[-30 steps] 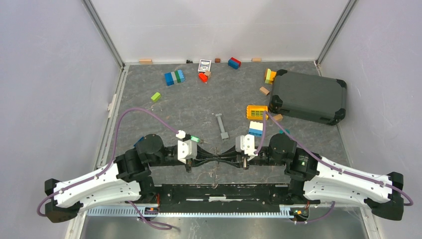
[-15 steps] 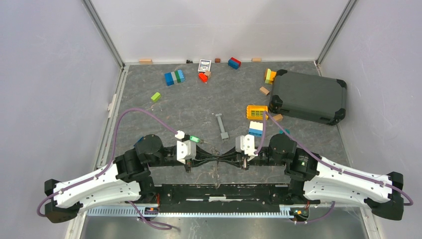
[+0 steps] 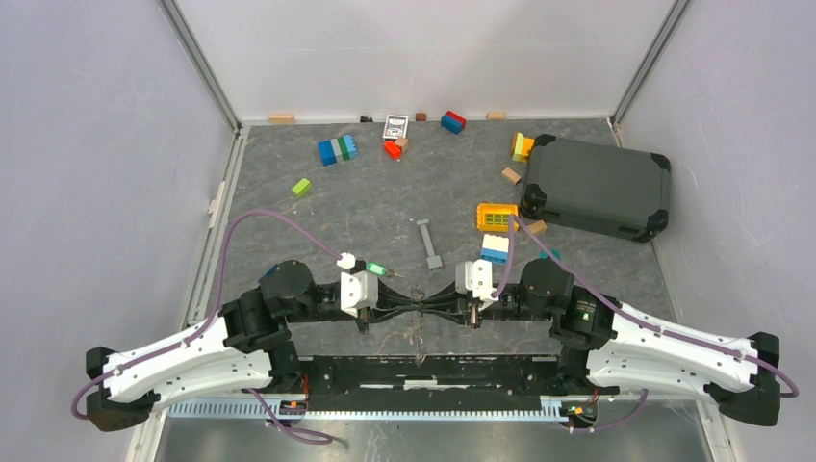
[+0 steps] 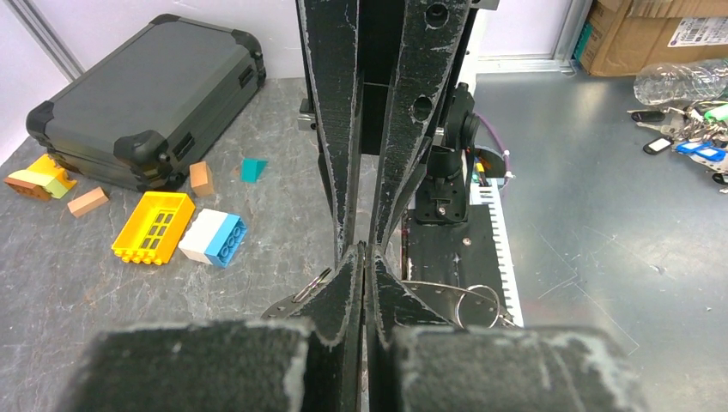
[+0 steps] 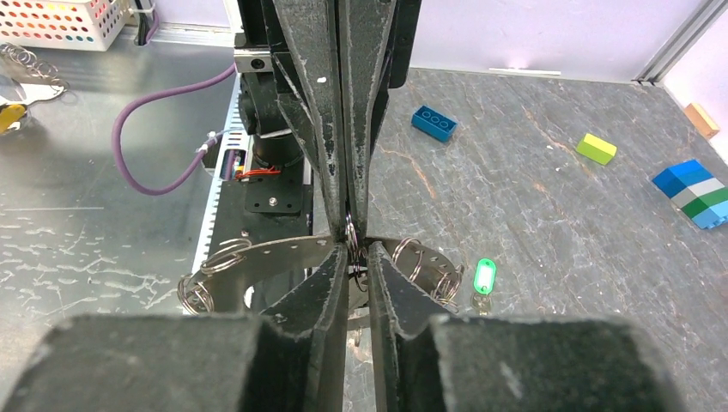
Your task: Remove the keys from the keyring
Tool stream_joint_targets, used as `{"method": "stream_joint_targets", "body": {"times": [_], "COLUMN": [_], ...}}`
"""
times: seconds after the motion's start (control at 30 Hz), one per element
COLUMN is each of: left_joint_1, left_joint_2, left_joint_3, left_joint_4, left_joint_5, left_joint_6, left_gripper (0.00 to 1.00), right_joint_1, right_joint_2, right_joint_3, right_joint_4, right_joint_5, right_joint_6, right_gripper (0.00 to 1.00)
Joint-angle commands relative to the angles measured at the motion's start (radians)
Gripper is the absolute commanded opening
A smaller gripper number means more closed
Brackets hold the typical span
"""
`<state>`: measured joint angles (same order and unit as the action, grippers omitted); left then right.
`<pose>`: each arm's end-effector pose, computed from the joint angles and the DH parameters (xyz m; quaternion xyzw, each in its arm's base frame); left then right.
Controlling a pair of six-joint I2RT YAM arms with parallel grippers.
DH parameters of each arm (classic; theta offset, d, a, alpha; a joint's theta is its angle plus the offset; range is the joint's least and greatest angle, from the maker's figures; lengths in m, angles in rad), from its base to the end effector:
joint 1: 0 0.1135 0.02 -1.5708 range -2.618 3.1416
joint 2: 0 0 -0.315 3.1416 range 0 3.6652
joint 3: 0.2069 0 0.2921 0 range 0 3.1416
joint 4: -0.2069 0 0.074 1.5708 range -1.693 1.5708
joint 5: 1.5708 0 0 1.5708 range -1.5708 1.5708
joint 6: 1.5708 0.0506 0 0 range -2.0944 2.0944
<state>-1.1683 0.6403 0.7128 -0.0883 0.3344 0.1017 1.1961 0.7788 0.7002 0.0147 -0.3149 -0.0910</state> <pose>0.0513 -0.1629 0.3803 0.5108 0.4965 -0.4538 0.5354 0.0613 0.1987 0.3643 -0.5180 0.5119 0.4520 0.5151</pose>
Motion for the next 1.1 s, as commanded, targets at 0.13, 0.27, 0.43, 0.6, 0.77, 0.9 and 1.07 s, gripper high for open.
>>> {"method": "stream_joint_targets", "body": {"times": [0.13,0.27,0.43,0.6,0.77,0.9,1.07], "left_joint_1": [0.0,0.001,0.001,0.001,0.001,0.001,0.001], "left_joint_2": [-0.013,-0.012,-0.013,-0.014,-0.016,-0.016,-0.012], "left_joint_3": [0.004,0.004,0.006,0.006,0.004,0.03,0.101], "left_joint_4": [0.085,0.085,0.085,0.085,0.082,0.024,-0.116], "left_joint_5": [0.009,0.009,0.008,0.008,-0.022,-0.045,-0.068], "left_joint_6": [-0.04,-0.04,-0.039,-0.039,-0.044,-0.033,0.017], "left_gripper": [0.02,0.02,0.02,0.02,0.03,0.33,0.52], "right_joint_1": [0.002,0.002,0.002,0.002,0.002,0.001,0.002], "right_joint_2": [-0.011,-0.013,-0.013,-0.015,-0.021,-0.013,0.026], "right_joint_3": [-0.005,-0.007,-0.007,-0.007,-0.001,0.043,0.154], "right_joint_4": [0.036,0.034,0.034,0.035,0.025,-0.061,-0.232], "right_joint_5": [-0.007,-0.003,-0.003,-0.001,0.014,0.057,0.077], "right_joint_6": [0.007,0.007,0.007,0.005,0.005,-0.016,-0.081], "right_gripper": [0.09,0.11,0.15,0.03,0.0,0.0,0.0]}}
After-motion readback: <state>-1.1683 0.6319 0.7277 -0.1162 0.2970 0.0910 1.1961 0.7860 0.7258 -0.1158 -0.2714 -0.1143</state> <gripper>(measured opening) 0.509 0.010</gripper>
